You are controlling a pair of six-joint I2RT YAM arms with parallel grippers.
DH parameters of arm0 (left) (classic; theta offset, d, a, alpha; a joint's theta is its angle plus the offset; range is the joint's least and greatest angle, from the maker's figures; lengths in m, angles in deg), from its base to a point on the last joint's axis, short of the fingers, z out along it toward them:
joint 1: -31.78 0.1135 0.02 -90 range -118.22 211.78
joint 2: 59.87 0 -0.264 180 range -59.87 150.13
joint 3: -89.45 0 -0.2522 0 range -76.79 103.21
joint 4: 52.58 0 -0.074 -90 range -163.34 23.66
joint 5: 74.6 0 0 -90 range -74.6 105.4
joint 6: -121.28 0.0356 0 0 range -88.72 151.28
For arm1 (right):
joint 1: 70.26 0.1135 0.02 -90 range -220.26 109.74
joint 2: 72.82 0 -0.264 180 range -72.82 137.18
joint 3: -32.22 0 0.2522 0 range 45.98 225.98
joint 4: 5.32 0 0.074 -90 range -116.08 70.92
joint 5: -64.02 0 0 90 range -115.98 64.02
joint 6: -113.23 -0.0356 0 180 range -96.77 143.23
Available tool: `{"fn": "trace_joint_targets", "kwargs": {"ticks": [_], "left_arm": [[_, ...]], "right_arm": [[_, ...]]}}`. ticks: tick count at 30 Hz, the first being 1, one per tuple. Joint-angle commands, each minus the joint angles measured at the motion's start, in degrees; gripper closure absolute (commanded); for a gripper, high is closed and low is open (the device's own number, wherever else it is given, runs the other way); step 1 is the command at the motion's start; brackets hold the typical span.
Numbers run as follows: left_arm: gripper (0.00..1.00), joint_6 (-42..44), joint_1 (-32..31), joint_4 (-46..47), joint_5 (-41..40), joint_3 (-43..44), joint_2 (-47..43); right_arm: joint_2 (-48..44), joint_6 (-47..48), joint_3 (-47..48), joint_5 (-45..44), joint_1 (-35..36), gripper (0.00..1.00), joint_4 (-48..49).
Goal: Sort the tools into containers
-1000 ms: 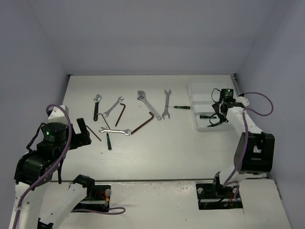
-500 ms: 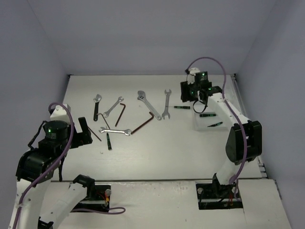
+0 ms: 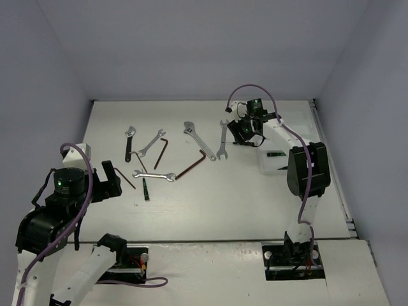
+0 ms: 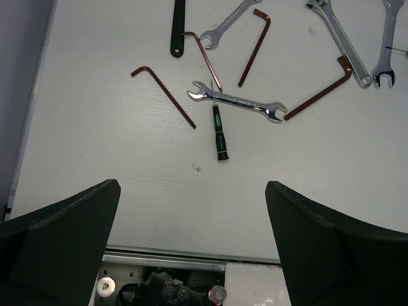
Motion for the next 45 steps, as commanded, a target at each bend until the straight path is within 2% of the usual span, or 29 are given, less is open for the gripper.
{"fn": "trace_joint_targets", "kwargs": {"ticks": [1, 13, 16, 19, 22, 23, 24, 27, 30, 33, 36, 43, 45], "left_arm": [[0.03, 1.4, -0.1, 2.6, 1.5, 1.9, 1.0], [0.03, 2.3, -0.2, 2.1, 2.1, 3.1, 1.3], [0.03, 2.1, -0.2, 2.1, 2.1, 3.0, 1.3], [0.03, 1.9, -0.2, 2.2, 2.0, 3.0, 1.5], [0.03, 1.6, -0.2, 2.3, 1.7, 2.8, 2.1], [0.03, 1.5, -0.2, 2.3, 1.7, 2.8, 2.4], [0.03, 1.4, -0.2, 2.4, 1.6, 2.8, 2.6], [0.03, 0.8, -0.1, 2.5, 1.5, 3.0, 3.8], [0.03, 0.5, -0.2, 2.5, 2.1, 3.1, 5.0], [0.03, -0.1, -0.2, 2.6, 2.7, 3.0, 5.7], [0.03, -0.7, -0.2, 2.7, 2.3, 2.6, 6.0], [0.03, -1.6, -0.2, 2.7, 3.0, 1.1, 6.2], [0.03, -1.0, -0.2, 2.7, 3.4, 0.4, 6.7]], "right_arm": [[2.9, 3.7, 3.2, 0.9, -0.6, 0.48, 1.0], [11.0, 4.0, 4.5, 2.9, -1.5, 0.49, 1.0], [10.9, 3.6, 3.8, 3.3, -1.6, 0.54, 1.0], [9.0, 2.5, 1.3, 3.8, -1.6, 0.66, 1.0], [6.4, 1.0, -1.4, 4.9, -1.3, 0.86, 1.1], [4.9, 0.5, -2.0, 5.1, -1.1, 0.95, 1.1], [4.0, -0.6, -2.7, 5.0, -1.0, 0.99, 1.1], [-0.9, -4.6, -2.2, 6.2, -0.5, 1.0, 1.3], [-6.2, -12.4, -0.2, 3.4, -0.6, 1.0, 2.5], [-12.4, -25.3, 0.3, -6.8, -1.9, 1.0, 5.0], [-16.7, -39.6, -1.5, -16.0, -7.1, 1.0, 5.4], [-30.0, -67.3, -20.7, -28.8, -20.7, 1.0, 5.4], [-32.2, -71.5, -24.3, -30.4, -23.0, 1.0, 5.5]]}}
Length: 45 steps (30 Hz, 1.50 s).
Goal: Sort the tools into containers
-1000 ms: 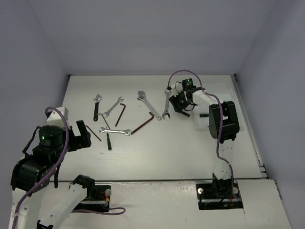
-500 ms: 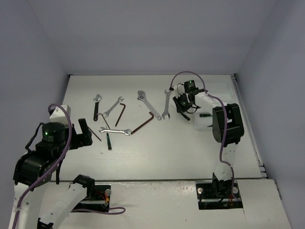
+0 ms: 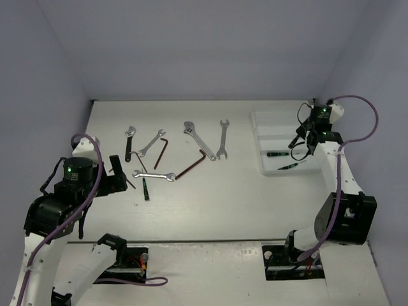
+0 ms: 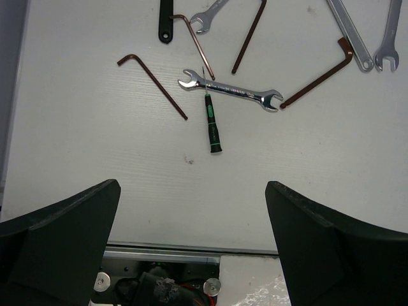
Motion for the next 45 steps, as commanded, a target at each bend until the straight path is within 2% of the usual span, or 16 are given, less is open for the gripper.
{"fn": "trace_joint_targets", "kwargs": {"ticks": [1, 5, 11, 18, 21, 26, 32, 37, 40, 45], "left_arm": [[0.03, -0.4, -0.2, 2.6, 1.0, -0.9, 1.5], [0.03, -1.7, -0.3, 2.7, 1.1, -3.2, 2.0], [0.03, -5.4, -0.2, 3.2, 2.8, -5.8, 5.6], [0.03, -9.5, -0.3, 5.3, 3.3, -11.1, 9.4], [0.08, -11.9, -0.3, 7.1, 3.2, -12.7, 10.6], [0.15, -13.0, -0.3, 9.9, 3.5, -14.7, 15.5], [0.24, -15.5, -0.8, 14.2, 3.3, -16.9, 20.6], [0.28, -18.0, -3.7, 20.4, 2.9, -18.9, 27.3], [0.35, -18.5, -4.4, 23.0, 0.7, -19.3, 31.5], [0.41, -18.3, -4.3, 26.4, -1.8, -16.9, 38.8]], "right_arm": [[-3.9, -19.7, -8.7, -9.4, -3.5, 1.0, -1.0], [-3.2, -24.9, -10.9, -9.6, -5.2, 0.99, -0.4], [1.2, -29.8, -10.7, -9.6, -5.6, 0.88, 0.4], [5.6, -29.3, -9.6, -7.8, -5.5, 0.81, 0.6], [5.2, -27.7, -9.1, -6.3, -5.5, 0.76, 0.6], [0.4, -22.8, -9.1, -5.1, -5.5, 0.7, 0.6], [-9.0, -17.9, -11.2, -0.5, -4.7, 0.69, 0.6], [-20.2, -14.6, -15.8, -1.8, -3.2, 0.69, 0.5], [-24.7, -12.5, -18.0, 0.3, -2.9, 0.69, 0.3], [-28.7, -11.6, -22.7, 3.1, -1.1, 0.69, 0.2]]}}
